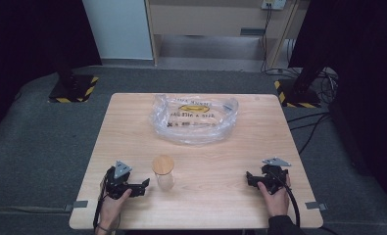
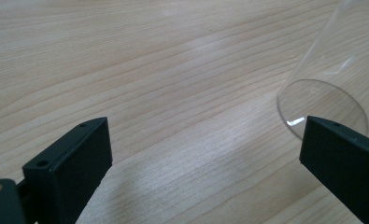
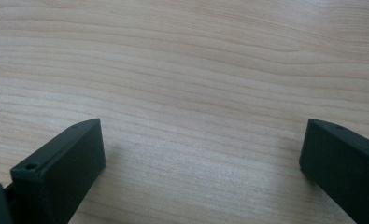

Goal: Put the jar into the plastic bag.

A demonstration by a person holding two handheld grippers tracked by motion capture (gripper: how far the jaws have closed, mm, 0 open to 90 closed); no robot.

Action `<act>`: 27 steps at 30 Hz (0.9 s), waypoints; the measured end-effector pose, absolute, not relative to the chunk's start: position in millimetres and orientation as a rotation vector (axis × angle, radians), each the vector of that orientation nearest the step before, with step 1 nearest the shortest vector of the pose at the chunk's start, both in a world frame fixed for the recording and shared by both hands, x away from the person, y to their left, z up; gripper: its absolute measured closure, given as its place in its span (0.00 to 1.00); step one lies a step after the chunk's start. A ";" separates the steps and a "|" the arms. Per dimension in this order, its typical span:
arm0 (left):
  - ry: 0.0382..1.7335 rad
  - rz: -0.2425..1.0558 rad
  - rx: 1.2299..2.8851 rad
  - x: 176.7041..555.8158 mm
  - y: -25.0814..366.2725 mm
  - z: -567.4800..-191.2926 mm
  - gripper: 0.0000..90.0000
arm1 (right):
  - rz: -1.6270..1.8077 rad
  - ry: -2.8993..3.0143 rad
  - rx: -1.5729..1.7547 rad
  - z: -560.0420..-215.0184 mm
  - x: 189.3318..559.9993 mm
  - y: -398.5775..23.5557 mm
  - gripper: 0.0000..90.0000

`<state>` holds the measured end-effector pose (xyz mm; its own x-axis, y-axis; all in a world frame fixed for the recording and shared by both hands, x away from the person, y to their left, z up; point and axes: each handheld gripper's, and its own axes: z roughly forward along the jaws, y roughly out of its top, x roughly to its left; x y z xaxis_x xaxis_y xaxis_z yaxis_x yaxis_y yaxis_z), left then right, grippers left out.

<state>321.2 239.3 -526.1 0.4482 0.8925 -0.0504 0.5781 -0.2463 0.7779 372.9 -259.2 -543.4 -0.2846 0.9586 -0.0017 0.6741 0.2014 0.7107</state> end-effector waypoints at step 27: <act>0.964 0.424 1.960 311.5 234.7 -516.7 0.03 | 0.847 2.035 1.517 -543.4 372.9 -259.2 0.01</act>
